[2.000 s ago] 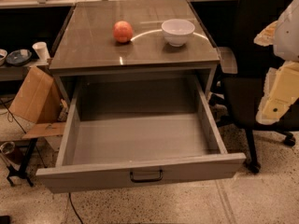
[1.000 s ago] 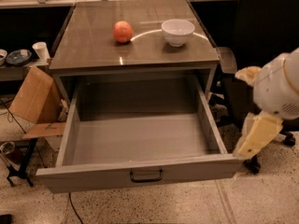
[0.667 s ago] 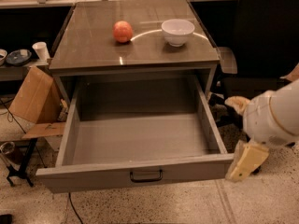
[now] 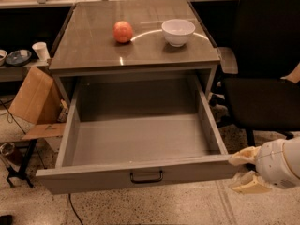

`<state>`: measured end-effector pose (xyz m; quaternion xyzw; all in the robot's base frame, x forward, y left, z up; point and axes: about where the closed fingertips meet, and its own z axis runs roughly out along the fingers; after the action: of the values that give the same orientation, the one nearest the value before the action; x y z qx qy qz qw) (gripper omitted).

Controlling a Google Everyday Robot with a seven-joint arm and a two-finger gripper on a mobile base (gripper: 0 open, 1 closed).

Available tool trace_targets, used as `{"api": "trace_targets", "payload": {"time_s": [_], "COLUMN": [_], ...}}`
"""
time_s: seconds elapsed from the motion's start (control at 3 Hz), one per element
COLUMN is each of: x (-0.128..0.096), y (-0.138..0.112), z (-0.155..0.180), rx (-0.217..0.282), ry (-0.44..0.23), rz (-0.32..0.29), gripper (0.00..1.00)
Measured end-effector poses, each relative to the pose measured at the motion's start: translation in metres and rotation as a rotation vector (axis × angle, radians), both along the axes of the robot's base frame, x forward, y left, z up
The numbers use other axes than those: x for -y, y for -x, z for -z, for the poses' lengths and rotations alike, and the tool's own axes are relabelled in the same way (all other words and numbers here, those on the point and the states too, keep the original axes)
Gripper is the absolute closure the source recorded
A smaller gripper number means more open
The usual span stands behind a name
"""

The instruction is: Close top drawer

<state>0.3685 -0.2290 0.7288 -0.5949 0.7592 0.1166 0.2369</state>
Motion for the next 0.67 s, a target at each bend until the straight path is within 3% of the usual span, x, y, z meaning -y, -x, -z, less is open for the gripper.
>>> {"api": "trace_targets", "payload": {"time_s": [0.33, 0.67], "x": [-0.002, -0.014], "y": [0.005, 0.002], "z": [0.033, 0.063], "rx": [-0.034, -0.056], "ry": [-0.043, -0.085], "rz": [-0.039, -0.114], "gripper": [0.73, 0.96]}}
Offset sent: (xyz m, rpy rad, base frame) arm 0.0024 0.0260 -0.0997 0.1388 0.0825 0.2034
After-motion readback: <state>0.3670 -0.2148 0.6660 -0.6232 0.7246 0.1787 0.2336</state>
